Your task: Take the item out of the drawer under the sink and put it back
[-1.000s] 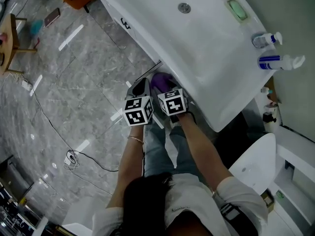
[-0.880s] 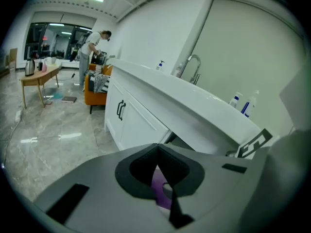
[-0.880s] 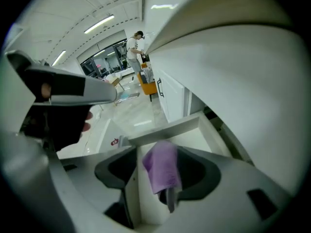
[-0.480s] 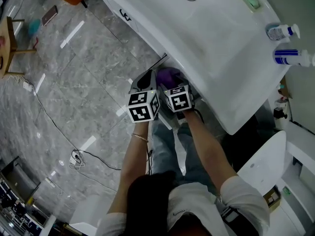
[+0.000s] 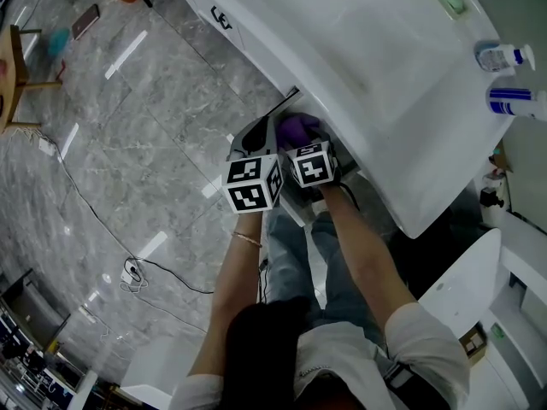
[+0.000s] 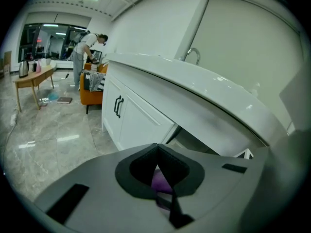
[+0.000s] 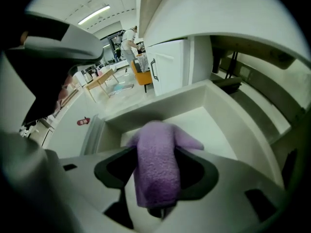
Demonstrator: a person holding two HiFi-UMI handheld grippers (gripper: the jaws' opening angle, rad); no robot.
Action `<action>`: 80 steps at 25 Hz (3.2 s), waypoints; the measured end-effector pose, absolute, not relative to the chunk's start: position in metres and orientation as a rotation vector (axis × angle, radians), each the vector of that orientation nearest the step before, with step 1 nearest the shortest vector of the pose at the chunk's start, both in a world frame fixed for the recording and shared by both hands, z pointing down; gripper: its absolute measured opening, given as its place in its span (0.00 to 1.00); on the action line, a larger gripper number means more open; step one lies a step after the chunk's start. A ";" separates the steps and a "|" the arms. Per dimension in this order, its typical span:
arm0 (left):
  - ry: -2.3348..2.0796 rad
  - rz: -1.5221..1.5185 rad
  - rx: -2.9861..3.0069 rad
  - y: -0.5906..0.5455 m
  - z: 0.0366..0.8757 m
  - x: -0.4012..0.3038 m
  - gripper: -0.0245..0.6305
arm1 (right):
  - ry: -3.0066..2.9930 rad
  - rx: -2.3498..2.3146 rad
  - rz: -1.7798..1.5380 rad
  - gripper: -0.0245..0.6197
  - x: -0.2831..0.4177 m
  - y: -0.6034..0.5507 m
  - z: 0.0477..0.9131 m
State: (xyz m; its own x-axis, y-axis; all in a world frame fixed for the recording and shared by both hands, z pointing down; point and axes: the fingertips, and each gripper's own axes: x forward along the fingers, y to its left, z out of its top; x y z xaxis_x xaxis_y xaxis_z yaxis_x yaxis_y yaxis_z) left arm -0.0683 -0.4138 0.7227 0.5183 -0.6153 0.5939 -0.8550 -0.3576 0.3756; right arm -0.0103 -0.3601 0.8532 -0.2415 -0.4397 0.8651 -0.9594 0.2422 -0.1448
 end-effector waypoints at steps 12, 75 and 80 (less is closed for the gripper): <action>-1.202 0.437 2.045 -0.409 0.729 -0.080 0.04 | -1.732 1.265 0.887 0.23 -0.012 -0.354 0.858; -1.546 0.034 2.326 -0.275 0.423 -0.059 0.04 | -2.427 1.577 0.217 0.20 0.007 -0.286 0.412; -1.557 -0.018 2.359 -0.265 0.401 -0.049 0.04 | -2.450 1.588 0.172 0.20 0.010 -0.272 0.395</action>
